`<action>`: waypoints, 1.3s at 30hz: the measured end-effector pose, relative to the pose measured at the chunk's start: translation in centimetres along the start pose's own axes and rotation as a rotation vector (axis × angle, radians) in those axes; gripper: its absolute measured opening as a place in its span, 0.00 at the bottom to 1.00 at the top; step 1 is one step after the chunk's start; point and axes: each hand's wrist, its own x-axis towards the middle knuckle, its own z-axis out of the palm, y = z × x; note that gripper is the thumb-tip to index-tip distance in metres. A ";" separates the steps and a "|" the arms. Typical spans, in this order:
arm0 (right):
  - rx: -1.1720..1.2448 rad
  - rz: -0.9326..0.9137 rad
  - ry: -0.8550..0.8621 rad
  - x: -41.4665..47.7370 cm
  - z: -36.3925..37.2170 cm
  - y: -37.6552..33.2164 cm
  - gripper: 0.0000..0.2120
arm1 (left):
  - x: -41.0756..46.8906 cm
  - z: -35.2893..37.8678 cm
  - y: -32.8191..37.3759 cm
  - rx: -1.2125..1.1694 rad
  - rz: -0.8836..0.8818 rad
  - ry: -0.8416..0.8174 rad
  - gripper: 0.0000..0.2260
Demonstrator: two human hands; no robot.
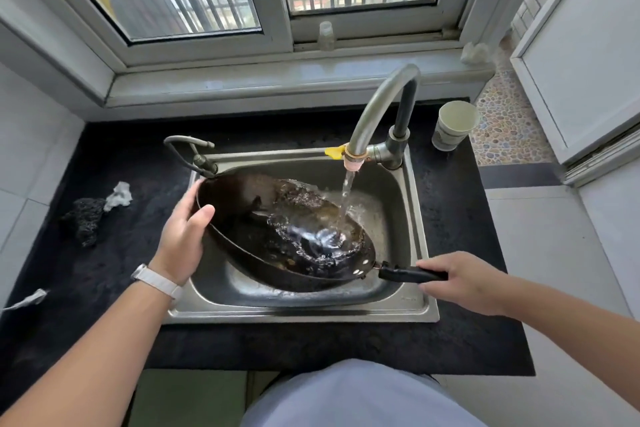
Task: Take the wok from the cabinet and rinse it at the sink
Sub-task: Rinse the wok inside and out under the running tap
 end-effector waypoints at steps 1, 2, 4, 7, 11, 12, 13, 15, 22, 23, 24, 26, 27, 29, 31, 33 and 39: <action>0.014 -0.002 -0.020 0.3 -0.1 -0.1 0.04 | -0.2 0.0 0.4 -0.003 -0.014 0.013 0.23; 0.025 -0.008 -0.037 0.6 -0.1 -0.2 0.04 | -0.5 0.0 0.8 -0.013 -0.038 0.028 0.20; 0.036 -0.021 -0.063 1.2 -0.2 -0.5 0.04 | -0.6 -0.2 0.8 -0.019 -0.068 0.053 0.18; 0.066 -0.019 -0.082 2.0 -0.4 -0.8 0.06 | -0.7 -0.9 0.2 0.013 -0.065 0.083 0.30; 0.055 -0.028 -0.080 3.2 -1.2 -1.3 0.08 | -0.9 -1.6 -0.2 0.026 -0.087 0.126 0.33; 0.041 -0.040 -0.078 3.6 -1.4 -1.5 0.09 | -1.0 -1.8 -0.3 0.031 -0.093 0.130 0.32; 0.028 -0.048 -0.077 3.9 -1.7 -1.6 0.10 | -1.0 -2.1 -0.8 0.038 -0.099 0.131 0.31; -0.001 -0.064 -0.088 4.7 -2.3 -1.8 0.09 | -1.2 -2.5 -1.0 0.027 -0.108 0.140 0.30; -0.142 -0.104 -0.069 6.6 -4.2 -2.8 0.09 | -2.3 -2.6 -1.4 -0.019 -0.127 0.207 0.36; -0.176 -0.107 -0.057 6.8 -4.5 -2.9 0.10 | -2.4 -2.6 -1.6 -0.040 -0.136 0.224 0.36; -0.216 -0.111 -0.048 7.0 -4.7 -3.1 0.10 | -2.6 -2.5 -1.8 -0.067 -0.145 0.237 0.36; -0.294 -0.116 -0.028 7.1 -5.1 -3.2 0.10 | -2.6 -2.5 -2.4 -0.129 -0.163 0.261 0.35; -0.327 -0.115 -0.016 7.1 -5.2 -3.3 0.10 | -2.6 -2.4 -2.7 -0.154 -0.175 0.271 0.34; -0.391 -0.120 0.008 6.8 -5.2 -3.2 0.09 | -2.6 -2.0 -3.3 -0.196 -0.192 0.271 0.30; -0.460 -0.129 0.036 6.3 -5.1 -2.9 0.05 | -2.6 -1.5 -3.9 -0.228 -0.203 0.257 0.24; -0.525 -0.119 0.077 5.6 -4.9 -2.6 0.05 | -2.5 -0.8 -4.4 -0.223 -0.219 0.235 0.22; -0.596 -0.046 0.149 2.3 -3.6 -1.6 0.05 | -1.5 1.5 -5.5 -0.259 -0.303 0.152 0.27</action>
